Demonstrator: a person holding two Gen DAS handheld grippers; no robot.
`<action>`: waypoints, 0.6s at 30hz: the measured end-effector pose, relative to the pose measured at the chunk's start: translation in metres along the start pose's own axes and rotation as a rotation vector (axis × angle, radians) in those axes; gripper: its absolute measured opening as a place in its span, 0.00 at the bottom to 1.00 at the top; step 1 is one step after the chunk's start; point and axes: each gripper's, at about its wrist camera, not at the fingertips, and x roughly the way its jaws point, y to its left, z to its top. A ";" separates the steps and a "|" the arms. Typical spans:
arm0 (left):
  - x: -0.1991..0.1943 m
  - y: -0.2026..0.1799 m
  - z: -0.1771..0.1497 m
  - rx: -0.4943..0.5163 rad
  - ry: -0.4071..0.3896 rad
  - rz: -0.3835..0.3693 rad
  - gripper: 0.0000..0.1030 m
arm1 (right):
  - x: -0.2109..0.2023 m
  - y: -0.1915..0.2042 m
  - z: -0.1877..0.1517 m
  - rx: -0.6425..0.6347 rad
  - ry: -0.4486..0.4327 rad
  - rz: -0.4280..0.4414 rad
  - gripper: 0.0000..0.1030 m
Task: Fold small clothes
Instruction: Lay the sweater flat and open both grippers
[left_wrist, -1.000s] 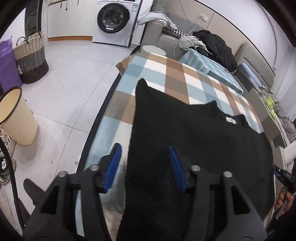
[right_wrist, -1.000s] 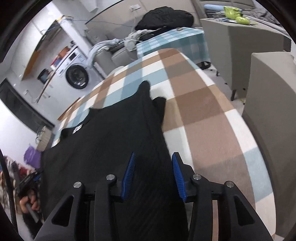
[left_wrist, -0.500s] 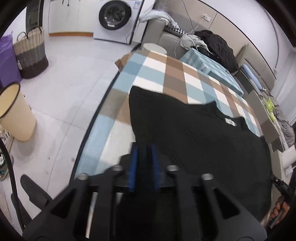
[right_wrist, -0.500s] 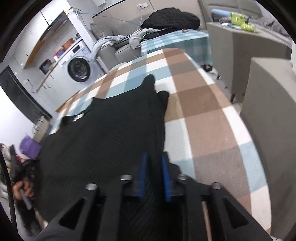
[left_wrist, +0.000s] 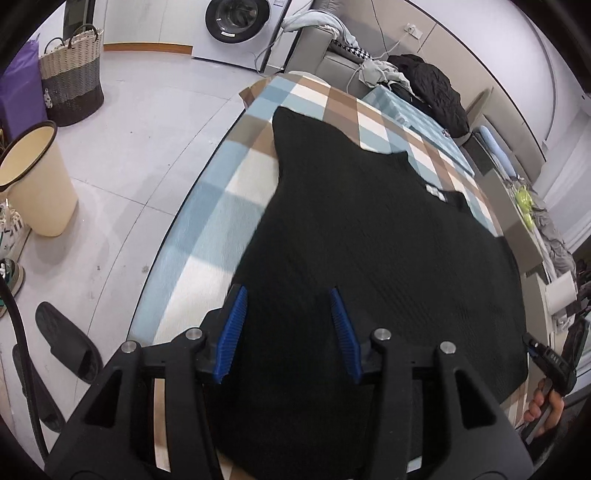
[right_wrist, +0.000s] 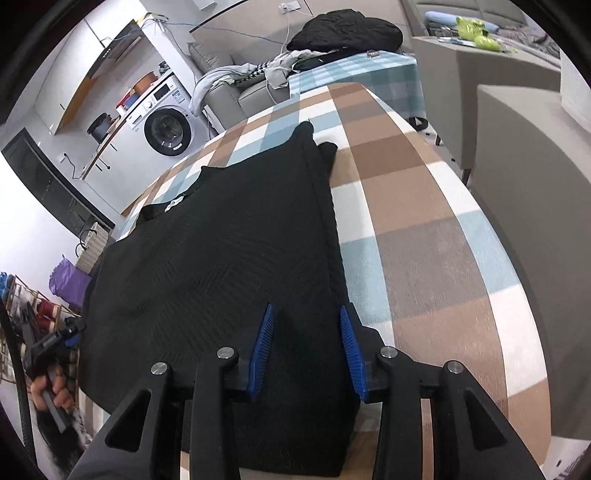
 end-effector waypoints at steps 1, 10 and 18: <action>-0.003 -0.001 -0.005 0.010 0.004 0.007 0.42 | -0.001 -0.001 -0.001 0.001 0.002 0.008 0.37; -0.018 -0.005 -0.026 0.017 -0.032 -0.005 0.20 | -0.014 0.022 -0.010 -0.141 -0.081 0.043 0.10; -0.022 -0.011 -0.034 0.060 -0.058 0.039 0.01 | -0.012 0.019 -0.018 -0.157 -0.071 -0.078 0.05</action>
